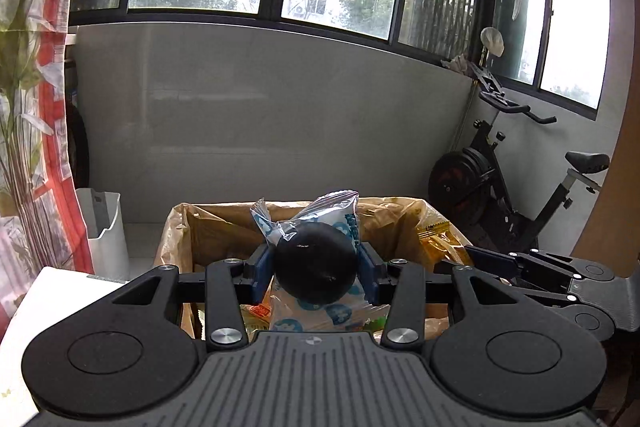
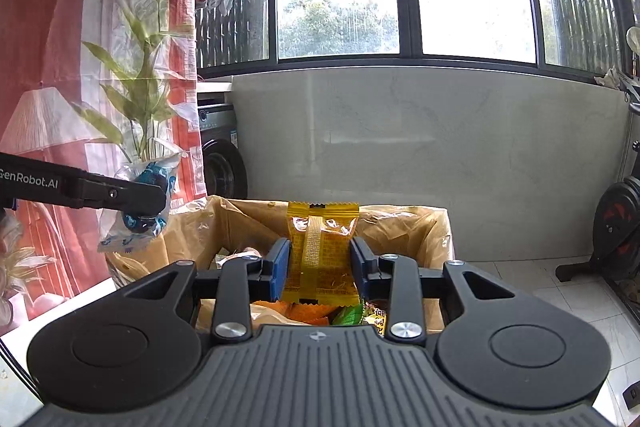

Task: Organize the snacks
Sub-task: 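Lift and carry the clear bag and yellow packet over the box, then open both grippers to drop the items into the box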

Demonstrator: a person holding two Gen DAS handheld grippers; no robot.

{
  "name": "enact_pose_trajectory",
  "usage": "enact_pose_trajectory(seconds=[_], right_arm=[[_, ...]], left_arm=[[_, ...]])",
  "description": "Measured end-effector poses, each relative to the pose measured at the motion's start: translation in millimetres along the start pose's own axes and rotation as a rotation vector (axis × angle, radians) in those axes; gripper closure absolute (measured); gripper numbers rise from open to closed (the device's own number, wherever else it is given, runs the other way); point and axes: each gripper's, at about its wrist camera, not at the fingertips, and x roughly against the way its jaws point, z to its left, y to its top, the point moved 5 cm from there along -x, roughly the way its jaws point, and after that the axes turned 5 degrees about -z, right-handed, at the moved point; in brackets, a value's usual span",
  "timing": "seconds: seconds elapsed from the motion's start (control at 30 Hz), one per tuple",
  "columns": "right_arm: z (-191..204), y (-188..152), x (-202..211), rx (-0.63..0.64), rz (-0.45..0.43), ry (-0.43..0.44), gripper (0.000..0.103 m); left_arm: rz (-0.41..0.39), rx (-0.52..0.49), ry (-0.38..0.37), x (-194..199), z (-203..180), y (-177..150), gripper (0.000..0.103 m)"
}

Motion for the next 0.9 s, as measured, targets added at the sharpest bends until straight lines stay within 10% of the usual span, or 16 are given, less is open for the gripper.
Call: enact_pose_trajectory(seconds=[0.43,0.53,0.9], right_arm=[[-17,-25,-39,-0.003,0.119,-0.057,0.059],[-16,-23,-31,-0.003,0.105,-0.065,0.044],[11,-15,19,-0.031,-0.007,-0.038,0.044]], left_arm=[[0.104,-0.011,0.039,-68,9,-37,0.04],[0.068,-0.033,0.033,-53,17,-29,0.036],[-0.027,-0.077,0.022,24,30,-23,0.034]])
